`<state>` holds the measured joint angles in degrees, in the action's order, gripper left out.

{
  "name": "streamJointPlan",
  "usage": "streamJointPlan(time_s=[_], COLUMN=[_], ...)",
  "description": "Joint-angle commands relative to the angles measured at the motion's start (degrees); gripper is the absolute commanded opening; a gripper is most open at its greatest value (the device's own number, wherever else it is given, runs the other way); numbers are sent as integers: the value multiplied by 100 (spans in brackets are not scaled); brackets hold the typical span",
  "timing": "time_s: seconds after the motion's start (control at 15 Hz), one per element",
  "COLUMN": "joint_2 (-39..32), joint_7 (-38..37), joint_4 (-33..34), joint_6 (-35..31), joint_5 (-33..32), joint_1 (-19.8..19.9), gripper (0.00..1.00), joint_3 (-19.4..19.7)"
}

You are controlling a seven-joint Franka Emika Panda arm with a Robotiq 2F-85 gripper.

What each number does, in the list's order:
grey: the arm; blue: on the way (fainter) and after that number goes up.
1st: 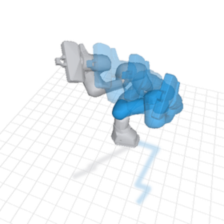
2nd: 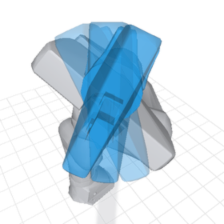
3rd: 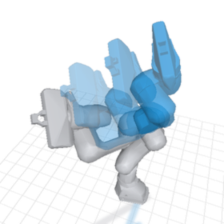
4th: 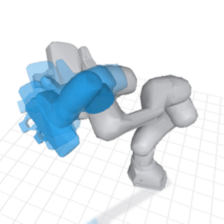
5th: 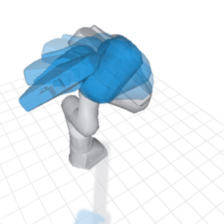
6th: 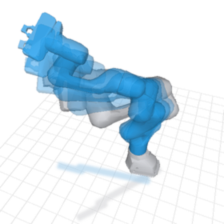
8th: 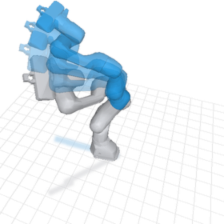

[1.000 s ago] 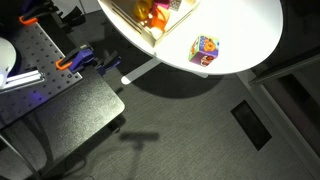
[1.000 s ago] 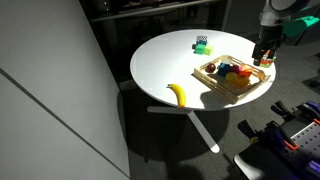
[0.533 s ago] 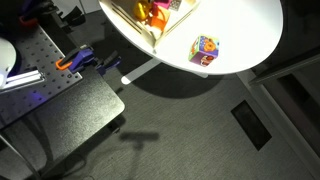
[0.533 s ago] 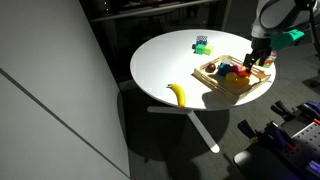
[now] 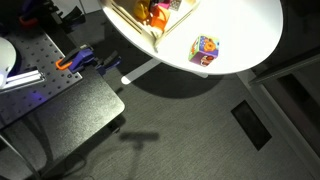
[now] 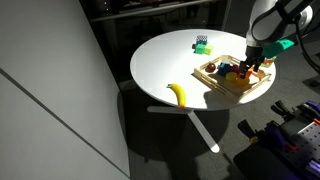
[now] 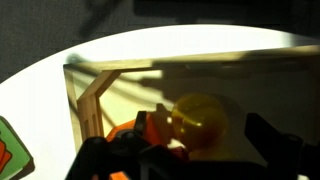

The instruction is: Remove the apple from the box and put it on the table

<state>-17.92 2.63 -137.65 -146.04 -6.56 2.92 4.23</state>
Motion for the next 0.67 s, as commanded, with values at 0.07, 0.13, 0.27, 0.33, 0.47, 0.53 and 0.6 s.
streamJointPlan(time_s=[0.07, 0.13, 0.27, 0.33, 0.47, 0.53, 0.6], joint_2=[-353, -413, -533, -586, -689, -725, -745], joint_7=[-94, -90, -74, -79, -91, -91, -82], joint_4=[245, 272, 333, 360, 422, 448, 466], joint_6=[-87, -108, -122, -123, -125, -119, -96], joint_5=[-31, -30, -19, -21, -36, -43, -38], joint_1=[-40, -44, -56, -70, -102, -117, -126], gripper=[100, 100, 100, 100, 75, 74, 66], joint_3=[7, 5, -7, -8, -3, 0, -4])
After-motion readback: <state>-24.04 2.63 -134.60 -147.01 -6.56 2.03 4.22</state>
